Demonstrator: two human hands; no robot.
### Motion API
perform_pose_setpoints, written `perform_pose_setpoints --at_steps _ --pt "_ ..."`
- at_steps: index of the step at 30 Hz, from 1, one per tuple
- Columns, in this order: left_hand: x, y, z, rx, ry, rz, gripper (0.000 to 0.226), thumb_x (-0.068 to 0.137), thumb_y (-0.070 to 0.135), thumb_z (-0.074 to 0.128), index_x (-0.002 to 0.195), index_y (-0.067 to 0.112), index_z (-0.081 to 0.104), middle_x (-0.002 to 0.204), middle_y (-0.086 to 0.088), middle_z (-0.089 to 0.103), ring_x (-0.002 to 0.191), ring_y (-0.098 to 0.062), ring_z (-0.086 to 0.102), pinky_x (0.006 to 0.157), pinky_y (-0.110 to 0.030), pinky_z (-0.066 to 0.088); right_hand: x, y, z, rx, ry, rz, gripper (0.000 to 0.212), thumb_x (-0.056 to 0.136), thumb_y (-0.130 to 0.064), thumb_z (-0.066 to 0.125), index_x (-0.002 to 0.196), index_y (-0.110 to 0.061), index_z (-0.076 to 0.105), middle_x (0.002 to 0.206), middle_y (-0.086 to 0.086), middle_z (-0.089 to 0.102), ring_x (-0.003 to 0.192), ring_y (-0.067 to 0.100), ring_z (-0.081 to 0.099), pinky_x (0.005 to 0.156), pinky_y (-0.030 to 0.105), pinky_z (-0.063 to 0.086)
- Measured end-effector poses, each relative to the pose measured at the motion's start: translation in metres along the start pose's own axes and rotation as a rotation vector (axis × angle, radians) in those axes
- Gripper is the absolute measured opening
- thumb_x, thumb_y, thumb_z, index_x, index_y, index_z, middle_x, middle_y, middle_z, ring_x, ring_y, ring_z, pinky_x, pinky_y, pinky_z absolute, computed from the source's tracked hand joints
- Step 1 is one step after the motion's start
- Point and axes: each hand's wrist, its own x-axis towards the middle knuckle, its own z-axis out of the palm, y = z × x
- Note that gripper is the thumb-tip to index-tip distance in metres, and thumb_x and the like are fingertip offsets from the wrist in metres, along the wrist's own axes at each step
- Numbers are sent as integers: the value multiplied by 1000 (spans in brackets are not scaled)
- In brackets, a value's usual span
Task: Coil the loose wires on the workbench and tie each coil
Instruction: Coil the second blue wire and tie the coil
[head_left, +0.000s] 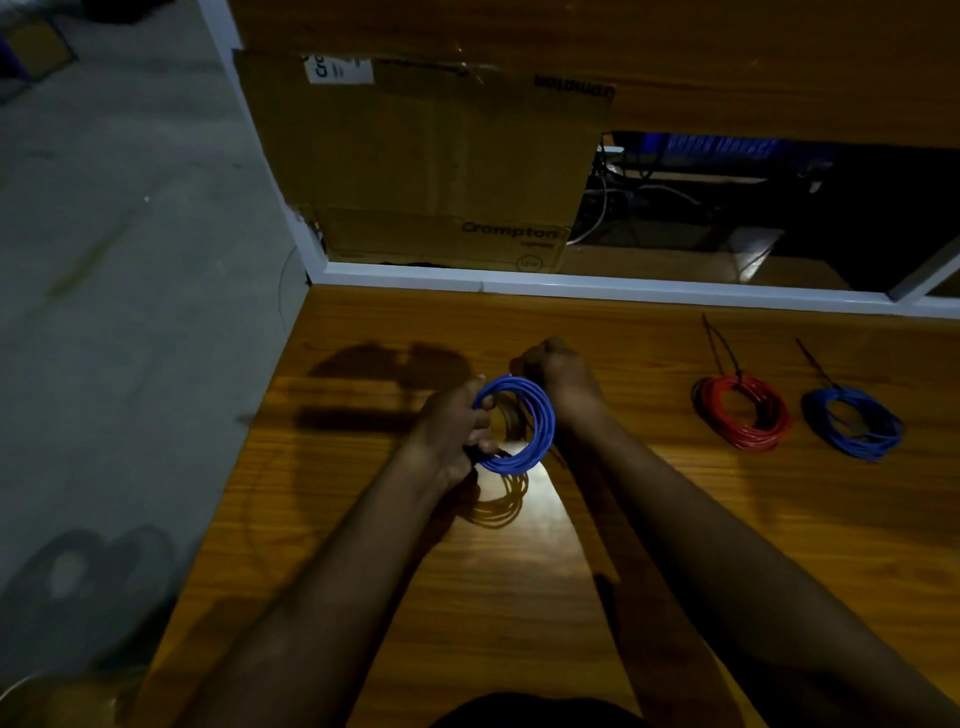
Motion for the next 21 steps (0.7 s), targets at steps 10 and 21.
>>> perform_pose_setpoints --at_steps 10,21 --pt "-14 7 12 -33 -44 -45 40 104 38 42 71 15 43 42 8 26 31 -6 21 32 -18 21 -16 4 -7 -199 2 -99 11 90 -24 67 101 -25 65 100 -3 50 81 19 57 67 36 52" --pt "-21 6 21 56 19 -51 41 104 43 43 74 14 42 44 8 29 33 -6 21 31 -18 16 -39 16 -6 -427 118 -183 21 89 -28 66 108 -19 64 103 3 57 82 20 61 67 32 52"
